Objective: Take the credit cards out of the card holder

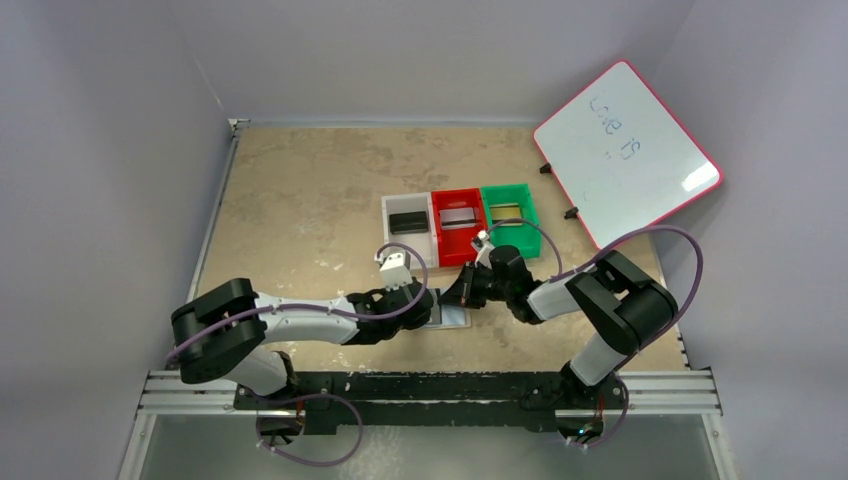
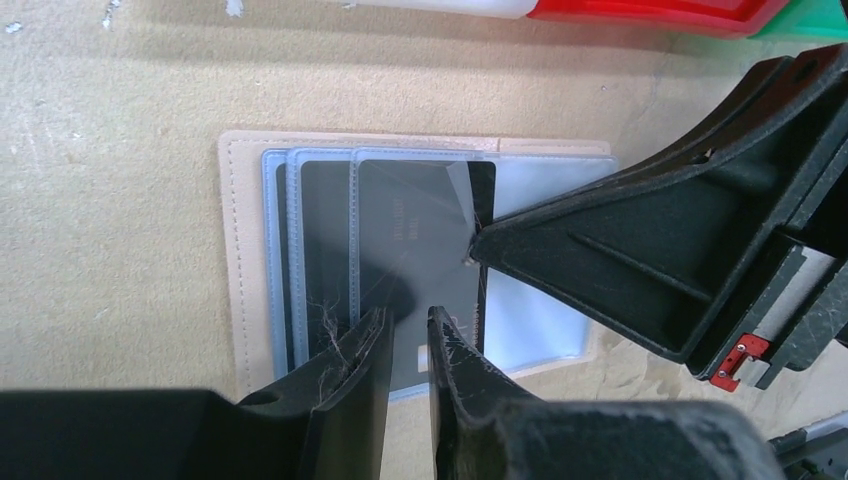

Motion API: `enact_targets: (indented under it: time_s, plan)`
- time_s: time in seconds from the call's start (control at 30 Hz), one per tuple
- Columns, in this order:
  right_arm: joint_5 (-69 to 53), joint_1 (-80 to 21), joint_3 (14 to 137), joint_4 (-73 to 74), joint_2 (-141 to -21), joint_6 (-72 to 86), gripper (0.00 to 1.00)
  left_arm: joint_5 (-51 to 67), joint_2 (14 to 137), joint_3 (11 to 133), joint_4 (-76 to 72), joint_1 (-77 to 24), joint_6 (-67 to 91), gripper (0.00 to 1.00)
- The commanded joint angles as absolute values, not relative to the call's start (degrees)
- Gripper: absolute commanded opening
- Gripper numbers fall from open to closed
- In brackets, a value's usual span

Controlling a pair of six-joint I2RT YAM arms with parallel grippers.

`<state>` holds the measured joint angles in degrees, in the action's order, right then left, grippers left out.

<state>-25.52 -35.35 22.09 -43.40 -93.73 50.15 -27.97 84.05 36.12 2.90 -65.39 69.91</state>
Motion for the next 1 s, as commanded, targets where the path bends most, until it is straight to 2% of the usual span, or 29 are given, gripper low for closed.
enact_targets:
  time_s: [0.0,0.97]
  plan:
    - [-24.62,-35.71,22.39,-37.68,-94.04,48.68,0.0,-31.33,85.21,36.19,9.89,-65.48,70.73,0.2]
    - [-22.58,-34.81,23.09,-31.3,-87.29,48.44,0.0,-34.8,88.81,38.29,16.46,-66.74,73.57,0.14]
